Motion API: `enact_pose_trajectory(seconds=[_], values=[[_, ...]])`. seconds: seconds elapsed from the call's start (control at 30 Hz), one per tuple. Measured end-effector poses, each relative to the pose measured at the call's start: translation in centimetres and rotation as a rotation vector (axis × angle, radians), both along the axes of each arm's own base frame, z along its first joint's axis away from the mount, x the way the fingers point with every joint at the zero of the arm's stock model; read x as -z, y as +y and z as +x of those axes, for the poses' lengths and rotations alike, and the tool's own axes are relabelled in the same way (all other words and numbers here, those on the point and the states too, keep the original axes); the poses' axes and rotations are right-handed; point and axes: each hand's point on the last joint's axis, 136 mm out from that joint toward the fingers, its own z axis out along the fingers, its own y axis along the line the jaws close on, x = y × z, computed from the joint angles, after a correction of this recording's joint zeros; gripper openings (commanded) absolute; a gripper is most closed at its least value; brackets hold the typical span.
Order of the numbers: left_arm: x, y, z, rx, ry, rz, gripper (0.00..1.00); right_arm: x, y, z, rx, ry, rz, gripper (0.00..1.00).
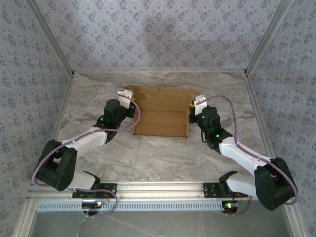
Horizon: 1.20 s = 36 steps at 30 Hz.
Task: Fold the paper box
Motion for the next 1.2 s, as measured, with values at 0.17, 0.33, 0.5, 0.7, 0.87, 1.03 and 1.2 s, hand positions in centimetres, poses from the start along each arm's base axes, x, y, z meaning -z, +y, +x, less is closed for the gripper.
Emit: enact_pose_trajectory(seconds=[0.17,0.33,0.5,0.7,0.87,1.03,1.2], values=[[-0.3,-0.7,-0.2,-0.022,-0.015,-0.007,0.03,0.4,-0.5,0.8,0.097,-0.004,0.028,0.10],[0.4,-0.3,-0.1,-0.049,0.011,-0.006,0.04,0.2,-0.1,1.7,0.127,0.025,0.073,0.11],[0.5,-0.2,0.4,-0.082,0.049,-0.033,0.05,-1.5,0.6,2.9,0.149,0.064,0.132,0.10],[-0.3,-0.1,1.2,-0.117,0.078,-0.103,0.15,-1.4,0.8,3.6,0.180,0.129,0.199,0.10],[0.1,-0.7,0.9,-0.046,0.059,-0.097,0.34,-0.2,1.1,3.8,0.122,0.173,0.157,0.13],[2.7,0.5,-0.3,0.060,0.038,-0.098,0.34,0.8,-0.1,4.2,0.036,0.179,0.112,0.12],[1.7,2.2,1.0,0.073,-0.027,-0.200,0.33,1.3,-0.8,4.8,0.000,0.182,0.150,0.13]])
